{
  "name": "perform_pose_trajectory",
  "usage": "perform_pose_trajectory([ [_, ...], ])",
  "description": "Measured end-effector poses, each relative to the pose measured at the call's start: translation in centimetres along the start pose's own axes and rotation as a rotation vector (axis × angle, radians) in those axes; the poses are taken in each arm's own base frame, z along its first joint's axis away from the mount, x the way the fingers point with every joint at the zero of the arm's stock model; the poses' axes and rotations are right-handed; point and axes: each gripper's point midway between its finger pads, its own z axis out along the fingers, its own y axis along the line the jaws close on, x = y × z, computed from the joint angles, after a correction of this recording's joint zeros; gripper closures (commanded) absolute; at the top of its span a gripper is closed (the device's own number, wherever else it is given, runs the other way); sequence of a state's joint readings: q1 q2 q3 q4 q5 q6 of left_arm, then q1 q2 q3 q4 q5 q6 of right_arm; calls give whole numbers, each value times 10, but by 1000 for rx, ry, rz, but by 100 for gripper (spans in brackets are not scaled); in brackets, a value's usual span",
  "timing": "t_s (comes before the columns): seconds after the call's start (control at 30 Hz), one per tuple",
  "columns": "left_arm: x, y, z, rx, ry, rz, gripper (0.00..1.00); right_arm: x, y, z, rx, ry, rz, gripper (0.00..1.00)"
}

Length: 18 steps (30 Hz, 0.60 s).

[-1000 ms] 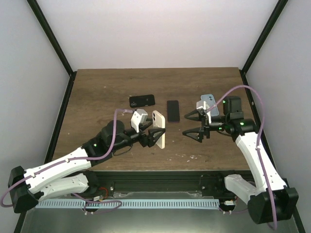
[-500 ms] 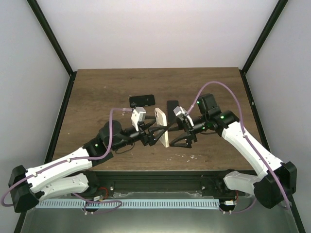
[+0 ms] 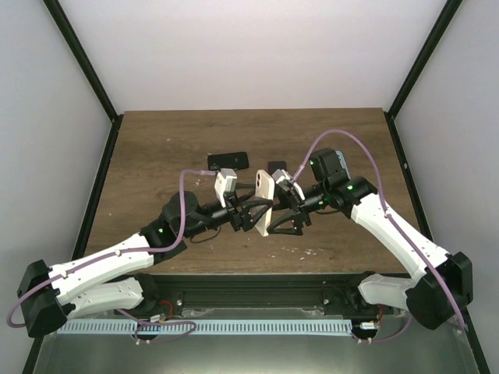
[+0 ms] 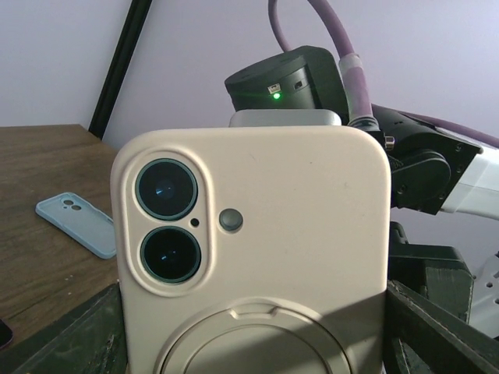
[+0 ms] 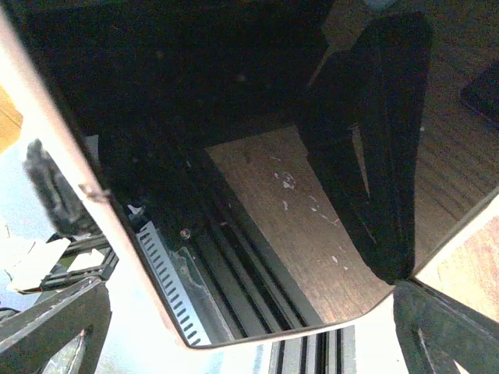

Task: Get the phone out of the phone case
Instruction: Pick up the phone at the center of the board.

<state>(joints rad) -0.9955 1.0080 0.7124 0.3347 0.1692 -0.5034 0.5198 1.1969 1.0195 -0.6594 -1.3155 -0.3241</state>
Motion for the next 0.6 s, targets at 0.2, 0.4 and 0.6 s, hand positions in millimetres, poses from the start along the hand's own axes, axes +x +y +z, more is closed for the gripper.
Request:
perform_pose_trajectory([
  [0.2, -7, -2, -7, 6, -37, 2, 49, -6, -5, 1, 33, -4, -17, 0],
  [0.4, -14, -9, -15, 26, -70, 1, 49, -7, -8, 3, 48, -2, -32, 0],
  [0.6, -18, -15, -16, 58, -98, -6, 49, -7, 0, 4, -22, -14, -22, 0],
])
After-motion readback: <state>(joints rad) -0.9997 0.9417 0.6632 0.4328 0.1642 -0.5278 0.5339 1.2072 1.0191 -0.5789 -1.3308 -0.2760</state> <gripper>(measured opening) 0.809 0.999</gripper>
